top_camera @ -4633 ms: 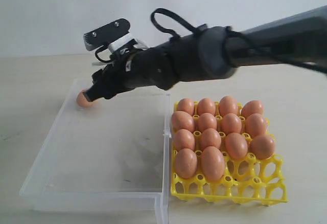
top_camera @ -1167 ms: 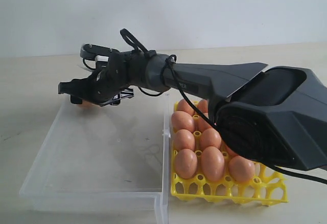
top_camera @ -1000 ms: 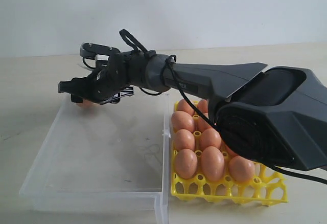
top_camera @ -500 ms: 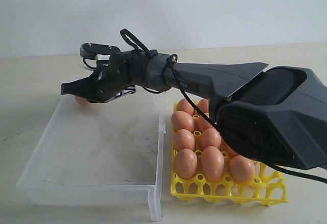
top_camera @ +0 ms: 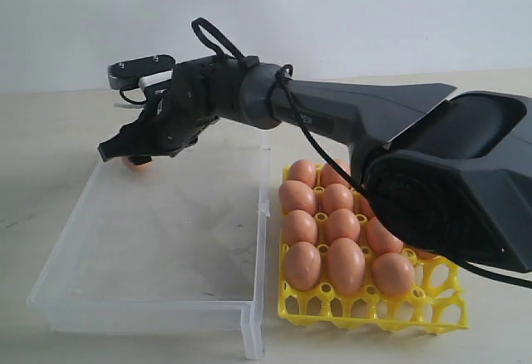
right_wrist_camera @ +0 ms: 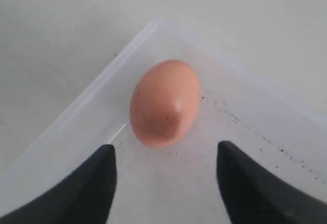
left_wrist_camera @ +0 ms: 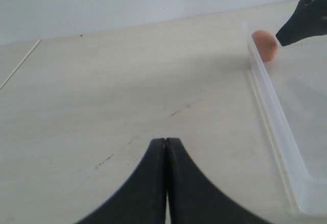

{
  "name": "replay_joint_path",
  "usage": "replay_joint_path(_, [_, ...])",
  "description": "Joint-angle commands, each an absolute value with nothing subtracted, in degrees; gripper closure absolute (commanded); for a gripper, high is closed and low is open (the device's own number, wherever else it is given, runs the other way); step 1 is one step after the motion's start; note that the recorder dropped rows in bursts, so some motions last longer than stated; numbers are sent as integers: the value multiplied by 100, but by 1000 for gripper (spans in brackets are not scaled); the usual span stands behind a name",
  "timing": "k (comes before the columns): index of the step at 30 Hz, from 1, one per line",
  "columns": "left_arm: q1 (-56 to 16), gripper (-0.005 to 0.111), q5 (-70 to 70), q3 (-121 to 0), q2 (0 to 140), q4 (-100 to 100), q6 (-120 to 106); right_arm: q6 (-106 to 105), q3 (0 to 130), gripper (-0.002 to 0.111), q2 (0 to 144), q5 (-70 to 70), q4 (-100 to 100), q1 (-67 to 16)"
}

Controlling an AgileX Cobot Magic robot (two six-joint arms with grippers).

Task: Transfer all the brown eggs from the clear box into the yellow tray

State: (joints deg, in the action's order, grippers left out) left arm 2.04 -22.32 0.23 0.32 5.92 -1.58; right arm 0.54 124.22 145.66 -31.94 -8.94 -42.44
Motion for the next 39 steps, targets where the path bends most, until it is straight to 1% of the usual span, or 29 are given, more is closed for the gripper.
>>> replay_joint_path(1, [171,107,-2179,0,0,578,-132,58,12439,44,14573,-2712,-753,-4259])
replay_joint_path(3, [171,107,-2179,0,0,578,-132,175,12439,46,14608,-2536,-753,-4259])
replay_joint_path(21, [171,107,-2179,0,0,578,-132,452,12439,46,14841,-2328,-904,-4259])
replay_joint_path(26, [171,107,-2179,0,0,578,-132,452,12439,40,14886,-2320,-1115,-4294])
replay_joint_path(30, [171,107,-2179,0,0,578,-132,452,12439,41,14886,-2096,-1142,-4326])
replay_joint_path(39, [171,107,-2179,0,0,578,-132,452,12439,41,14927,-2059,-1142,-4325])
